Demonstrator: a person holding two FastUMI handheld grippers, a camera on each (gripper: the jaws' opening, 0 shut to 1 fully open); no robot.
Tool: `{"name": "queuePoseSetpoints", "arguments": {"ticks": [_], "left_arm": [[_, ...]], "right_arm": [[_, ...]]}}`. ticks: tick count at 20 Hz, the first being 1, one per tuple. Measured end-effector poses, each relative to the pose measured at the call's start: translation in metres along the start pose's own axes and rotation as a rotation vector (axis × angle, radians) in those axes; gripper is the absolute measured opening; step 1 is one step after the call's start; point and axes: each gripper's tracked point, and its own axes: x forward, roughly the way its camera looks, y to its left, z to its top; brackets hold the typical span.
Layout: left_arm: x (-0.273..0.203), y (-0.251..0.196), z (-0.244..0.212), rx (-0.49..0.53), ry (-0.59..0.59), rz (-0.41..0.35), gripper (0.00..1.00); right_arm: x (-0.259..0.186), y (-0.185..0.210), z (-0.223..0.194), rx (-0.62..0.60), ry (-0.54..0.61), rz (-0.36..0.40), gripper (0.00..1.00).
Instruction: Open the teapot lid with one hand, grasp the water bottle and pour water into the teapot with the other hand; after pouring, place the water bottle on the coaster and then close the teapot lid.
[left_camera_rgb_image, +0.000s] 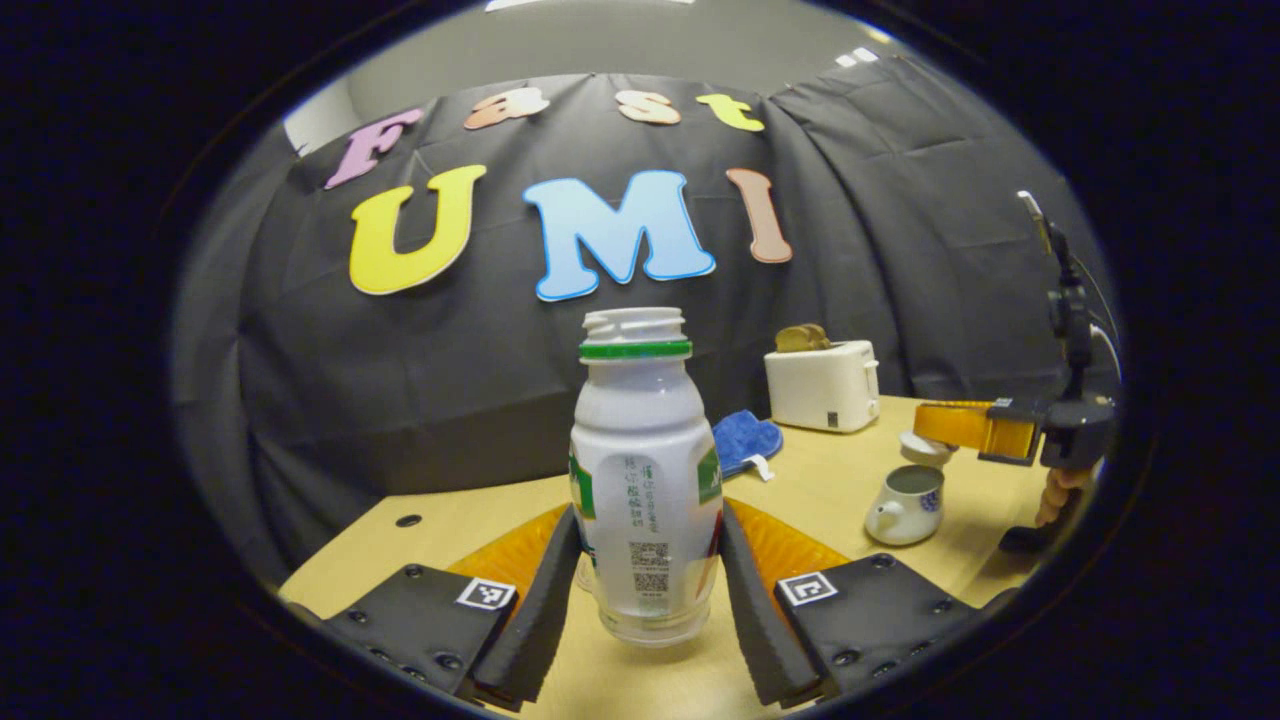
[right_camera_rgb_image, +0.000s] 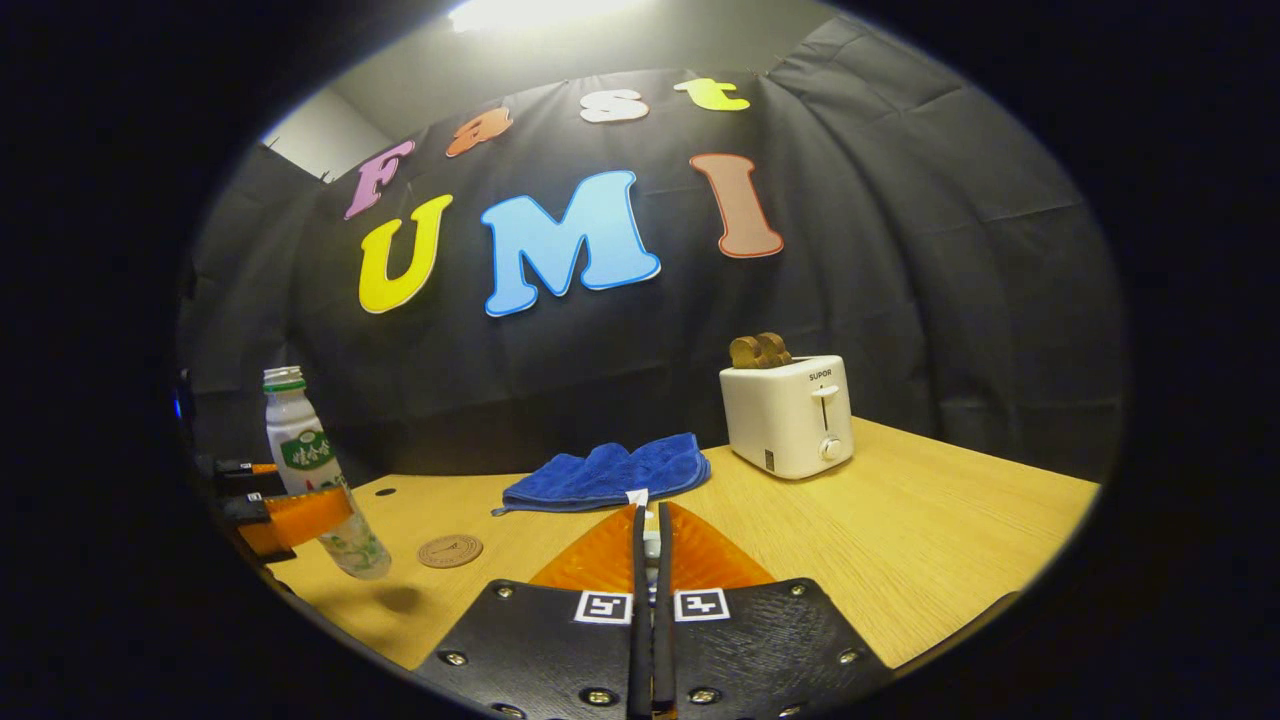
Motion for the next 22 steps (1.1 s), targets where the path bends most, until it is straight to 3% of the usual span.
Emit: {"name": "queuePoseSetpoints", "arguments": {"ticks": [11,18,19,20,21,22], "left_arm": [[-0.034,0.051,0.031,-0.209,-0.046,0.078,0.84],[-0.03,0.073,0.025,-0.191,-0.018,0.116,0.84],[-0.029,0.075,0.024,-0.188,-0.014,0.12,0.84],[-0.027,0.077,0.022,-0.187,-0.01,0.122,0.76],[-0.025,0.078,0.021,-0.189,-0.005,0.124,0.76],[-0.022,0.079,0.019,-0.189,0.0,0.126,0.84]], "right_arm": [[0.008,0.007,-0.034,-0.059,0.118,0.0,0.01],[0.008,0.007,-0.036,-0.118,0.116,-0.02,0.02],[0.008,0.006,-0.036,-0.121,0.114,-0.028,0.09],[0.005,0.006,-0.032,-0.12,0.111,-0.028,0.09],[0.007,0.006,-0.031,-0.119,0.1,-0.026,0.34],[0.005,0.008,-0.024,-0.119,0.079,-0.023,0.59]]}}
